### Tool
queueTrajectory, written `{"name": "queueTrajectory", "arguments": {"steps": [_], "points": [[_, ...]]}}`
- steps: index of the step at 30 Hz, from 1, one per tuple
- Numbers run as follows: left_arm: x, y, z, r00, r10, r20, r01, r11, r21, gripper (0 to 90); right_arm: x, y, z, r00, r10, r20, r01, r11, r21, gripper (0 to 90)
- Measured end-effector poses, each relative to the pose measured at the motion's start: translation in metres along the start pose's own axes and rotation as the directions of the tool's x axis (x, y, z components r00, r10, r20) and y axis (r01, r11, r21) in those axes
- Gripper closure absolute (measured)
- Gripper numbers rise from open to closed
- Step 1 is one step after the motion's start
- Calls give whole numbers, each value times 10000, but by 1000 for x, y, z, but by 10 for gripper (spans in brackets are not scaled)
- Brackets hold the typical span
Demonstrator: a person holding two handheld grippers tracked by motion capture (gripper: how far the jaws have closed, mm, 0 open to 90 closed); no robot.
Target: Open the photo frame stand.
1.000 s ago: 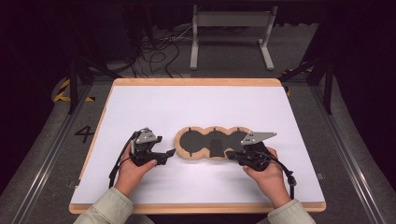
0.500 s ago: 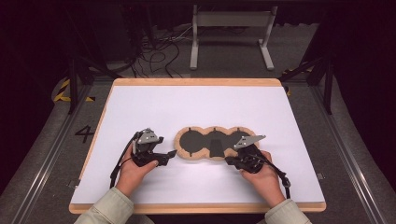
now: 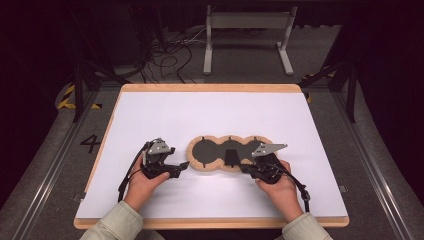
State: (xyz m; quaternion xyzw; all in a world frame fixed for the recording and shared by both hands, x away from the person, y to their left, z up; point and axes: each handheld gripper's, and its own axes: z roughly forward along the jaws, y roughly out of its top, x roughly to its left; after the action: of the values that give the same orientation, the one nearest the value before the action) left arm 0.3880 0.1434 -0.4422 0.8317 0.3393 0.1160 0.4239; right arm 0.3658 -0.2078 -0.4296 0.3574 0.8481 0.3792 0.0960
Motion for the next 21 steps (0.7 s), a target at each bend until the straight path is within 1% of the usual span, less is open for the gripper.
{"name": "queueTrajectory", "arguments": {"steps": [2,5,8,12,14,17,20,21], "points": [[0,0,1,10000,81,-7,-81,10000,24,241,-1,2,-2,9999,114,-5,-114,9997,-233,900],[-1,0,2,10000,-13,36,12,10000,58,241,-3,4,-4,9993,349,-95,-354,9974,-633,900],[-1,-1,3,10000,6,17,-6,9999,104,239,-6,9,-6,9985,539,-58,-542,9944,-907,900],[-1,-1,3,10000,5,40,-5,9999,105,237,-6,10,-6,9983,583,-21,-582,9938,-942,896],[-1,-1,2,10000,0,17,0,10000,71,237,-6,10,-6,9984,563,-52,-565,9942,-919,873],[0,-1,1,10000,49,5,-49,10000,70,236,-5,11,-8,9988,283,406,-254,9971,-714,854],[0,0,0,10000,13,-58,-13,10000,9,231,-6,12,-13,9961,15,888,23,9991,-424,856],[0,0,-1,10000,9,-91,-9,10000,-17,231,-6,12,-15,9954,-47,962,80,9994,-339,854]]}}
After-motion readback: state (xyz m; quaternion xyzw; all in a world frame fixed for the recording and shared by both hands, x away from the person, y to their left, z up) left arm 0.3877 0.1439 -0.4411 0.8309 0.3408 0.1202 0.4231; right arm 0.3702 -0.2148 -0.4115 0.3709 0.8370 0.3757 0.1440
